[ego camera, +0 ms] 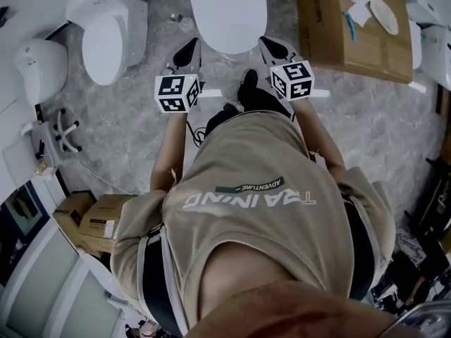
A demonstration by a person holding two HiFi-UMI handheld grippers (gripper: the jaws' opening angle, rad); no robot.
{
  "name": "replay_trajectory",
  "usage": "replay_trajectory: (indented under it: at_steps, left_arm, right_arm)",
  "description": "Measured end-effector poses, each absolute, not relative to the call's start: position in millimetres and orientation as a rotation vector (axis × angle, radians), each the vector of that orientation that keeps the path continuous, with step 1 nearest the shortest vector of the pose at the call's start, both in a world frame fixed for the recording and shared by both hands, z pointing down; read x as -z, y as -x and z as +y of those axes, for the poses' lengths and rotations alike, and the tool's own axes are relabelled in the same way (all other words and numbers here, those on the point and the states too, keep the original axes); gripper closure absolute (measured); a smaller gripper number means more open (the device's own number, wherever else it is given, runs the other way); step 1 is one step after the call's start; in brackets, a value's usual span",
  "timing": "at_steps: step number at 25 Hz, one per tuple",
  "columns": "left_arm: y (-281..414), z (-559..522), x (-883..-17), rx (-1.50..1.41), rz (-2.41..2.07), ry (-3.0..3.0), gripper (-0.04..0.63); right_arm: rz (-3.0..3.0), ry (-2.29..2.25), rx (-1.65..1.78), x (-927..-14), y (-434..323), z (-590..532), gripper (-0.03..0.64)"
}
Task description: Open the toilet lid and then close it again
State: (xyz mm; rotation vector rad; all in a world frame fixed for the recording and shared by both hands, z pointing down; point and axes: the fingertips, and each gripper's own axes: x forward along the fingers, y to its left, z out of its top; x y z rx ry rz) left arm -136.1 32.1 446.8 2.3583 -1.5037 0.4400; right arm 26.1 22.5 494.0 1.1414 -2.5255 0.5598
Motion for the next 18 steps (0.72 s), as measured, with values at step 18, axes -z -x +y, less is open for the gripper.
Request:
replay_trajectory:
  at_steps: [18]
  left_arm:
    - [125.0, -58.6, -501.6, -0.647, -1.418, -2.31, 0.592]
  right_arm:
    - [-2.465, -1.086, -0.663, -547.9, -27.0, -72.5, 0.606]
